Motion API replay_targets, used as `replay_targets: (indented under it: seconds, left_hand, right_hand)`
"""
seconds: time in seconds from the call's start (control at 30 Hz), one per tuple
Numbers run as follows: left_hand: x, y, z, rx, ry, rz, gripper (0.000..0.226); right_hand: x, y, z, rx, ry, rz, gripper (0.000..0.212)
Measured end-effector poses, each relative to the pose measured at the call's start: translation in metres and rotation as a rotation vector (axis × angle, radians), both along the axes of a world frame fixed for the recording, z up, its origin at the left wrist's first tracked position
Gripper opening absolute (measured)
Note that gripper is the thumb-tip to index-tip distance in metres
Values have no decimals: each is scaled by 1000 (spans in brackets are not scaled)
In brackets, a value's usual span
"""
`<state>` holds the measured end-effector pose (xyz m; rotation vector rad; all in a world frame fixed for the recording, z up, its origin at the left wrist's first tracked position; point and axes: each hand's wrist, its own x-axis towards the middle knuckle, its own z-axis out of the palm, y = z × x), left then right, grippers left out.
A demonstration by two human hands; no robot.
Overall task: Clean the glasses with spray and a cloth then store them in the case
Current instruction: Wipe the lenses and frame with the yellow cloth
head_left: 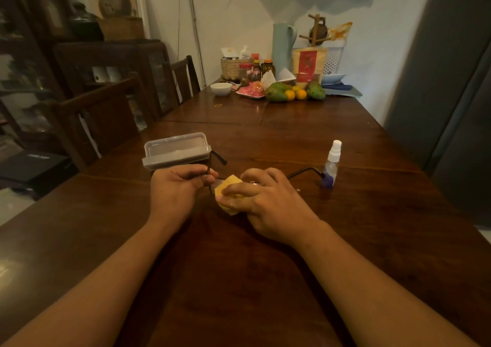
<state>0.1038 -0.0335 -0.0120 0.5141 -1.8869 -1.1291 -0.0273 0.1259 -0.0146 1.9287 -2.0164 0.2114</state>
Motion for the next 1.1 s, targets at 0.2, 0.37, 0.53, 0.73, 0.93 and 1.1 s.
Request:
replay_targets:
  seconds: [0.2, 0.37, 0.53, 0.73, 0.93, 1.1]
  left_hand:
    - [0, 1, 1, 8, 28, -13, 26]
    - [0, 3, 2, 38, 24, -13, 23]
    - [-2, 1, 2, 95, 20, 34, 23]
    - [-3, -2, 1, 137, 33, 79, 25]
    - [-3, 0, 1, 149, 59, 74, 21]
    - [-3, 1, 1, 101, 21, 68, 19]
  right_hand:
    - [-6, 6, 4, -26, -23, -36, 47]
    - [6, 0, 1, -54, 60, -5, 57]
    - [6, 2, 4, -48, 72, -53, 52]
    - [6, 3, 3, -61, 51, -91, 49]
    - [11, -1, 3, -57, 65, -88, 54]
    - [1, 5, 1, -86, -93, -153, 51]
